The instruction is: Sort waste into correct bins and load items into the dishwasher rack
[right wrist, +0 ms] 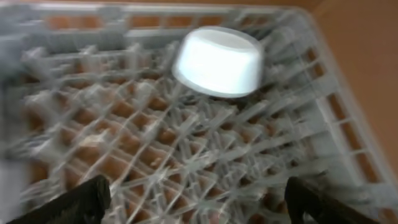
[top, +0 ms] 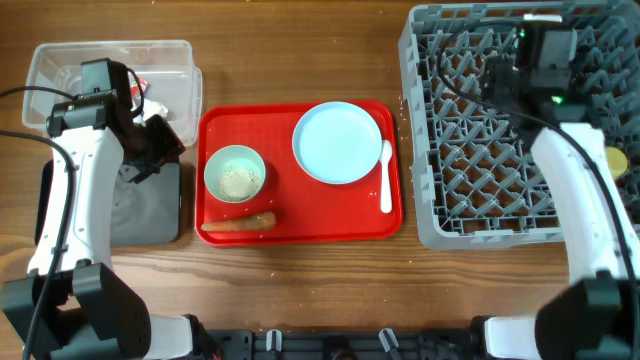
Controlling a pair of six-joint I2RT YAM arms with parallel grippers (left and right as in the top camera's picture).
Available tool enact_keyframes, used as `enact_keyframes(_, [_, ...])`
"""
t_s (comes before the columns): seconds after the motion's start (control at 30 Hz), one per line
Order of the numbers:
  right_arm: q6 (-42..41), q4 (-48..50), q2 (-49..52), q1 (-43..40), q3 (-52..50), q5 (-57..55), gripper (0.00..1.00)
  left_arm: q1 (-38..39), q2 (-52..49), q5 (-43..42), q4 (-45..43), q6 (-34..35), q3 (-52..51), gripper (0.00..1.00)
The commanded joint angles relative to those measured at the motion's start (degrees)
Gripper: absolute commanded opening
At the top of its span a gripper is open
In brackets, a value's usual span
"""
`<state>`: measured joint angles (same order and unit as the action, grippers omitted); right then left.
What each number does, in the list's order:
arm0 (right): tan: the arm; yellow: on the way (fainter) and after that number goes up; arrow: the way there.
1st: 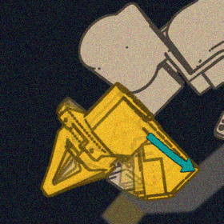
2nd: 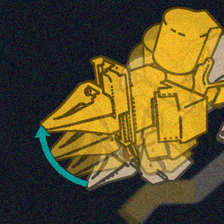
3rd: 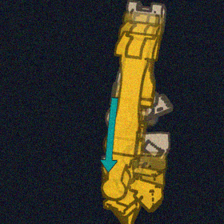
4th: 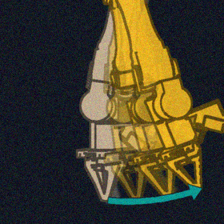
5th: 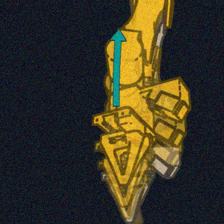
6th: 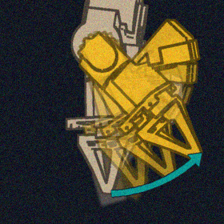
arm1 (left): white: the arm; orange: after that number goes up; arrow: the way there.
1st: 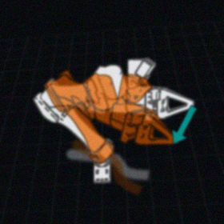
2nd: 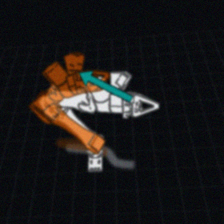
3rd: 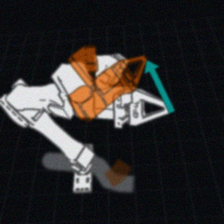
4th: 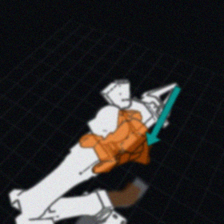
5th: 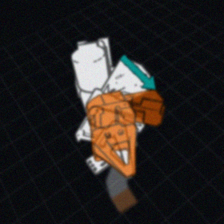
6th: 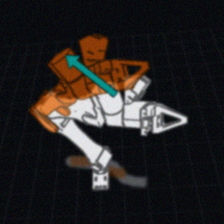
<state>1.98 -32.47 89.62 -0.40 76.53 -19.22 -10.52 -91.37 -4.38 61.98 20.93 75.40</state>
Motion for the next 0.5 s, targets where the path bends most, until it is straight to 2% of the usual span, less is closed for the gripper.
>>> enact_keyframes(0.0, [-8.2, -6.9, -4.1, 0.1, 0.1, 17.6, 0.95, 0.2, 1.2, -4.7, -0.4, 0.5, 0.5, 0.61])
enact_keyframes(0.03, [-8.5, -9.8, -4.5, 0.1, 0.1, 21.6, 0.96, 0.8, 1.2, -5.2, -0.8, 0.5, 0.5, 0.64])
enact_keyframes(0.07, [-8.4, -13.6, -4.5, 0.1, 0.1, 26.5, 0.98, 2.6, 1.2, -5.2, -1.6, 0.1, 0.5, 0.73])
enact_keyframes(0.2, [-8.0, -20.9, -4.5, 0.1, 0.0, 29.7, 0.99, 11.8, 1.0, -4.9, -5.0, -1.7, 0.5, 0.84])
enact_keyframes(0.3, [-6.4, -23.2, -4.5, 0.1, 0.0, 29.6, 1.00, 18.1, -0.7, -4.9, -5.3, -1.2, 0.2, 0.75])
enact_keyframes(0.47, [-6.5, -23.6, -4.5, 0.1, 0.0, 29.9, 1.00, 26.1, -6.0, 0.0, -5.6, -0.8, -2.0, 0.68])
